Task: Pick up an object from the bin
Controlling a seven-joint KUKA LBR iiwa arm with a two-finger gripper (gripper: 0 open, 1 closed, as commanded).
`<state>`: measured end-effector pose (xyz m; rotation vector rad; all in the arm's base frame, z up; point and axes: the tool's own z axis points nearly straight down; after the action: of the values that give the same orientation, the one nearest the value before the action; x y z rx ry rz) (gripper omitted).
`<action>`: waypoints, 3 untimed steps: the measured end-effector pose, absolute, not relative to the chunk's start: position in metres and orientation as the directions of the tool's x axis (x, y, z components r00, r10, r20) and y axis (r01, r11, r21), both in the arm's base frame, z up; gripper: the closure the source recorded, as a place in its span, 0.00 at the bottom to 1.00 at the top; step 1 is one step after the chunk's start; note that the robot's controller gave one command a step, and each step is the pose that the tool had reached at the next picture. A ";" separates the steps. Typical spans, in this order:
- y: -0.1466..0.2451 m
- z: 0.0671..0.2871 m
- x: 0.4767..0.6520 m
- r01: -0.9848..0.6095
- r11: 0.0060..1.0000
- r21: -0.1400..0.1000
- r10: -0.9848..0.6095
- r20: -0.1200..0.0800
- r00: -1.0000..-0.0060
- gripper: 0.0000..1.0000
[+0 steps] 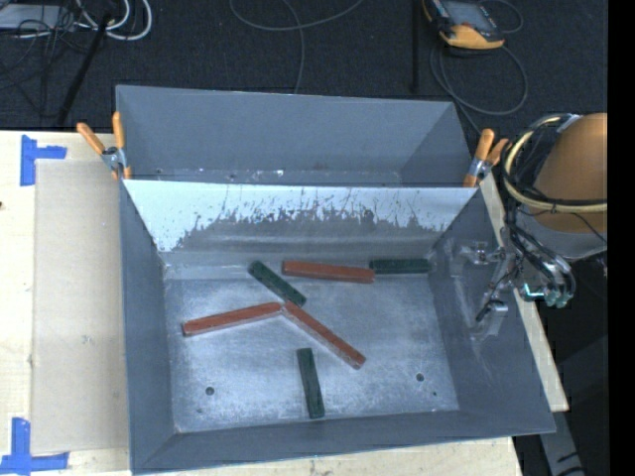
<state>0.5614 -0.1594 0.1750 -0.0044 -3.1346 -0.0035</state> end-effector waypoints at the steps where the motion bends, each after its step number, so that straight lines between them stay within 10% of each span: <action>1: -0.094 0.152 0.526 0.134 0.991 0.003 0.134 0.005 -0.991 0.00; 2: -0.043 0.065 0.527 0.104 0.995 0.003 0.104 0.009 -0.995 0.00; 3: 0.032 0.069 0.490 -0.102 0.995 0.002 -0.102 0.000 -0.995 0.00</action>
Offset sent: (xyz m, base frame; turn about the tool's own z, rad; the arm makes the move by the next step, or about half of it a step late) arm -0.0344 0.0619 -0.0208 0.1345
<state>0.4897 0.0323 0.0695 0.1611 -3.1375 -0.0027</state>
